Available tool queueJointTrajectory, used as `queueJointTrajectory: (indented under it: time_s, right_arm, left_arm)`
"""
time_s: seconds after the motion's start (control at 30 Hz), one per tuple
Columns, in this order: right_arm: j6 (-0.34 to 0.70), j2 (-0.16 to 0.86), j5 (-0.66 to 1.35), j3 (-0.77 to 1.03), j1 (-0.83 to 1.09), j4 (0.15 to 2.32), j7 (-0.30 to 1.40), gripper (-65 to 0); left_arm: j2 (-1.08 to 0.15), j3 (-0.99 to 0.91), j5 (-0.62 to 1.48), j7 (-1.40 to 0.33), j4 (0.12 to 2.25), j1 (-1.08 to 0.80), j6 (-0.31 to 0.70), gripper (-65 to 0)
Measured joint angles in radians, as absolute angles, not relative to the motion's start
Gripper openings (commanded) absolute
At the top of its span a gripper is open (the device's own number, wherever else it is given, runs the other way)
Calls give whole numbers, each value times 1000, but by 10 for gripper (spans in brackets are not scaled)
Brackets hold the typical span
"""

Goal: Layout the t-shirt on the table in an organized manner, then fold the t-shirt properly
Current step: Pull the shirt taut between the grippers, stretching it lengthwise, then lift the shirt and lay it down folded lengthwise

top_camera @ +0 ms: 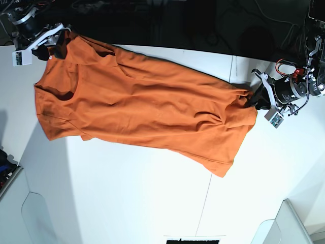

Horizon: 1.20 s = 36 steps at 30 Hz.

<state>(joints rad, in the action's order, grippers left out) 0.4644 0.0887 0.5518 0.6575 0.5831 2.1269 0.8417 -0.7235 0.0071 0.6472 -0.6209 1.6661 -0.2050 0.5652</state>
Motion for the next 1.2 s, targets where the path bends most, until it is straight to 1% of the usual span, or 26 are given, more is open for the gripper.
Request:
queueJointTrajectory:
  time_s: [0.07, 0.17, 0.23, 0.37, 0.53, 0.67, 0.7, 0.73, 0.77, 0.8, 0.83, 0.87, 0.93, 1.03, 1.07, 1.2]
  right_arm:
    - [464, 89, 558, 686, 624, 2126, 841, -330]
    - [464, 91, 566, 689, 685, 2118, 814, -330]
    - [464, 91, 569, 682, 688, 2114, 780, -330]
    - [466, 92, 577, 622, 633, 2066, 752, -330]
    - [464, 89, 513, 509, 546, 1928, 756, -330]
    - [464, 89, 517, 495, 519, 1882, 751, -335]
    - [464, 89, 516, 495, 520, 1881, 740, -364]
    - [464, 89, 517, 495, 520, 1881, 740, -423]
    - [464, 88, 521, 495, 521, 1881, 741, -506]
    - [464, 88, 524, 495, 521, 1880, 741, -596]
    - [464, 88, 526, 495, 521, 1880, 741, -650]
    - [464, 89, 527, 495, 520, 1880, 741, -650]
    - [464, 89, 527, 495, 520, 1881, 741, -650]
    - [480, 88, 551, 500, 524, 1931, 777, -650]
    - [494, 88, 580, 508, 527, 1963, 797, -650]
    - [524, 86, 683, 586, 552, 2136, 810, -650]
  left_arm:
    - [-723, 7, 648, -621, 1666, -205, 565, -469]
    - [-723, 7, 650, -618, 1666, -205, 565, -468]
    - [-719, 7, 650, -612, 1666, -205, 565, -468]
    - [-694, 6, 650, -613, 1666, -205, 563, -468]
    - [-688, 6, 646, -616, 1666, -205, 563, -468]
    - [-687, 6, 617, -621, 1666, -205, 563, -469]
    - [-688, 6, 617, -621, 1666, -205, 563, -469]
    - [-687, 6, 617, -621, 1666, -205, 562, -471]
    - [-687, 6, 618, -620, 1666, -205, 562, -496]
    - [-687, 6, 618, -621, 1666, -205, 556, -550]
    - [-687, 6, 617, -620, 1666, -205, 543, -608]
    - [-687, 6, 610, -617, 1666, -205, 531, -650]
    - [-687, 6, 590, -587, 1666, -205, 503, -650]
    - [-683, -50, 604, -576, 1667, -205, 500, -650]
    - [-682, -87, 630, -580, 1676, -208, 505, -650]
    - [-686, -258, 744, -606, 1793, -222, 586, -650]
